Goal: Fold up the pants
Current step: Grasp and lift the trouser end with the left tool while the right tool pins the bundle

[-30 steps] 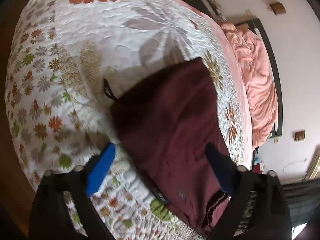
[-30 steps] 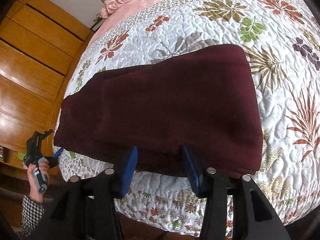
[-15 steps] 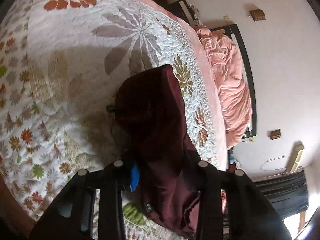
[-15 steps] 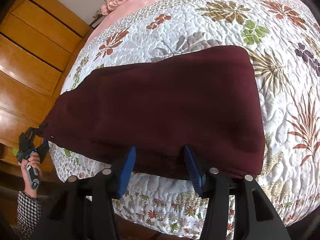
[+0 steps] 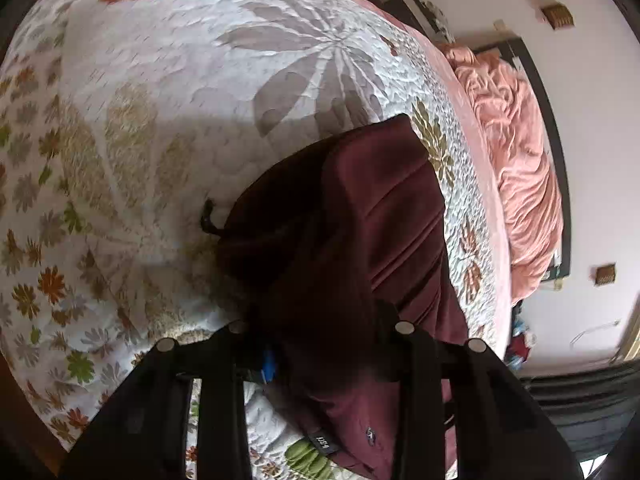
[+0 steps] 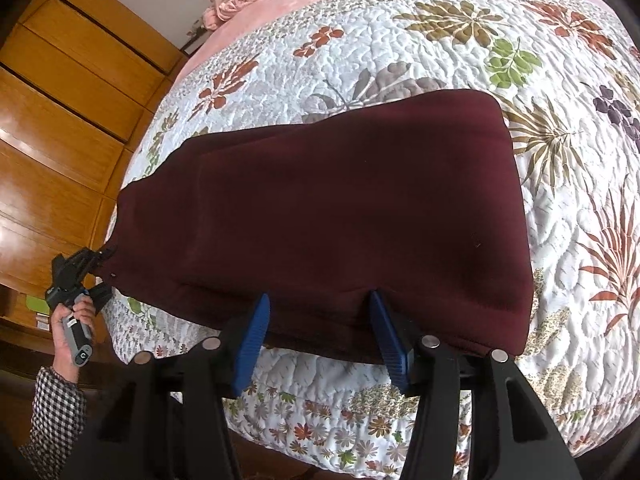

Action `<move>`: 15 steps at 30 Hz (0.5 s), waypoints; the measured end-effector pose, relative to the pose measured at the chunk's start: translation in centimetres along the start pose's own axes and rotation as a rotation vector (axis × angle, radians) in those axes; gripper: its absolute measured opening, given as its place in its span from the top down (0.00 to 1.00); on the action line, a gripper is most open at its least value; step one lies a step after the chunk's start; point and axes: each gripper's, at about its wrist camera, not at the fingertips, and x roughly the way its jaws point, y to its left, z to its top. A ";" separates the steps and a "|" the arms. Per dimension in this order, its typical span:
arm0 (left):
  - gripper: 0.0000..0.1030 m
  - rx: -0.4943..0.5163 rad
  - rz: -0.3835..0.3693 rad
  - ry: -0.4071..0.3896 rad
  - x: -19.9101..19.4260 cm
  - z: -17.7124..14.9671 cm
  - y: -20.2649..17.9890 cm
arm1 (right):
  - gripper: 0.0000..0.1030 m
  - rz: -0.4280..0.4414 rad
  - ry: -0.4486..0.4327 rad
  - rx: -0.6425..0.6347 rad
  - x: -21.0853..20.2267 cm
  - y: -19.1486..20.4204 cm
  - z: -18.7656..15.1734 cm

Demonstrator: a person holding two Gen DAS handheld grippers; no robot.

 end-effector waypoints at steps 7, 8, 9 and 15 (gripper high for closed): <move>0.74 -0.005 -0.028 -0.024 -1.2 -0.5 -0.1 | 0.48 0.017 -0.002 0.005 0.0 -0.3 0.0; 0.74 -0.004 -0.035 -0.026 -1.4 -0.6 -0.1 | 0.48 0.022 -0.002 0.009 -0.1 -0.4 0.0; 0.74 -0.003 -0.041 -0.027 -1.3 -0.5 -0.1 | 0.48 0.026 -0.001 0.013 -0.1 -0.5 0.0; 0.75 0.057 -0.166 -0.060 -3.7 -1.6 -2.0 | 0.48 0.003 0.016 -0.008 0.1 -0.1 0.1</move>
